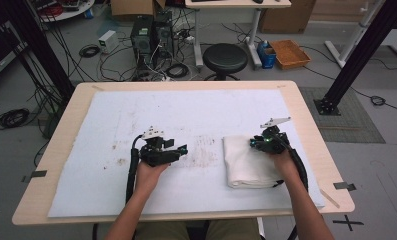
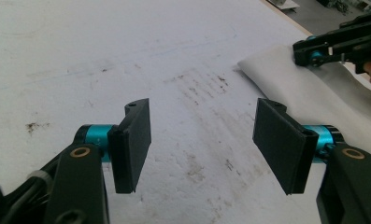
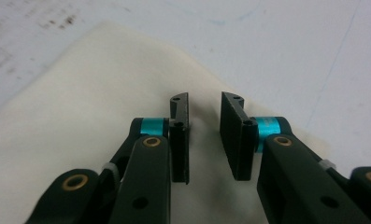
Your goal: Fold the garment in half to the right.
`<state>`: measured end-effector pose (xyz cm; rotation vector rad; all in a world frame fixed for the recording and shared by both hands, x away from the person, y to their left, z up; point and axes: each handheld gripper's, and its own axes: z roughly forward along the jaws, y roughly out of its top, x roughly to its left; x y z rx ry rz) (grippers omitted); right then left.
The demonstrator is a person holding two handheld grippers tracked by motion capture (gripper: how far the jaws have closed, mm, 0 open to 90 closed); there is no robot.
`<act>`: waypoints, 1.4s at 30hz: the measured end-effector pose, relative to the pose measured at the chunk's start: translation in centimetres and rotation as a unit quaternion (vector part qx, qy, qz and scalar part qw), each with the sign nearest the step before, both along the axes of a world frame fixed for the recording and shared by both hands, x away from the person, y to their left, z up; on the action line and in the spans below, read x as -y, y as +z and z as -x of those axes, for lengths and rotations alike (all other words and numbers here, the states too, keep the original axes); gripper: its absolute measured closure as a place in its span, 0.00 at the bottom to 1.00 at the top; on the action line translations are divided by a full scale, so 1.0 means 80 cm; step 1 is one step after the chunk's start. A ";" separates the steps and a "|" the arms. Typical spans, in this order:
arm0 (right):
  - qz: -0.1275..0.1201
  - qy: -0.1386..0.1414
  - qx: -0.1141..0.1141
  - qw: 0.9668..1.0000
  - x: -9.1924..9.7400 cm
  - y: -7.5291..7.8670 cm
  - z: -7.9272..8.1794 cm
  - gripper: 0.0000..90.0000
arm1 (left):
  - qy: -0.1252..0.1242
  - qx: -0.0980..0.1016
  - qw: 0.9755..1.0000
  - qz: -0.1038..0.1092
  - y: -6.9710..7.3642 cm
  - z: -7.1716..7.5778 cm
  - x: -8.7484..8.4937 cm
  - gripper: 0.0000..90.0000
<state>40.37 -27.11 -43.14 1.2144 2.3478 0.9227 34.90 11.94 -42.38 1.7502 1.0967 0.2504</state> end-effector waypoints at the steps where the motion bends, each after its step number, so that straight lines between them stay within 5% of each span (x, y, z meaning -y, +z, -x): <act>1: -0.006 -0.009 0.005 1.000 0.000 -0.001 -0.001 0.71 | -0.001 0.001 1.000 0.001 0.001 0.000 -0.001 0.41; 3: -0.021 -0.014 0.010 1.000 0.003 0.002 0.000 0.63 | 0.001 0.005 1.000 0.002 0.002 0.000 -0.005 0.41; 7: -0.051 -0.009 0.057 0.997 0.024 0.021 0.030 0.69 | 0.005 0.020 1.000 0.008 0.004 0.002 -0.022 0.38; 10: -0.030 0.012 0.043 0.999 0.034 0.017 0.048 0.72 | 0.009 0.028 1.000 0.010 0.003 0.004 -0.036 0.30; 12: -0.022 0.037 0.014 0.999 0.036 0.004 0.055 0.71 | 0.015 0.029 0.999 0.011 0.002 0.005 -0.045 0.30; 14: -0.016 0.035 0.009 0.999 0.036 -0.006 0.055 0.67 | 0.026 0.024 0.999 0.012 0.000 0.006 -0.053 0.30; 18: -0.046 0.029 0.013 0.998 0.041 -0.005 0.061 0.42 | 0.029 0.022 0.999 0.006 -0.002 0.010 -0.066 0.30; 21: -0.052 0.050 0.025 0.997 0.042 -0.001 0.082 0.39 | 0.031 0.022 0.999 0.006 -0.005 0.013 -0.075 0.30; 26: 0.004 0.091 0.036 0.995 0.044 -0.014 0.114 0.33 | 0.033 0.023 0.999 0.010 -0.005 0.017 -0.082 0.30; 27: -0.012 0.090 0.043 0.995 0.050 -0.018 0.117 0.32 | 0.030 0.024 0.999 0.010 -0.005 0.017 -0.082 0.30; 30: -0.031 0.093 0.042 0.994 0.061 -0.016 0.119 0.28 | 0.028 0.029 0.999 0.011 -0.003 0.019 -0.083 0.30; 36: -0.100 0.054 0.102 0.988 0.079 0.014 0.116 0.24 | 0.029 0.034 0.999 0.019 -0.003 0.019 -0.087 0.30; 42: -0.109 0.020 0.133 0.985 0.081 0.034 0.090 0.23 | 0.006 0.060 0.998 0.035 0.000 0.017 -0.097 0.22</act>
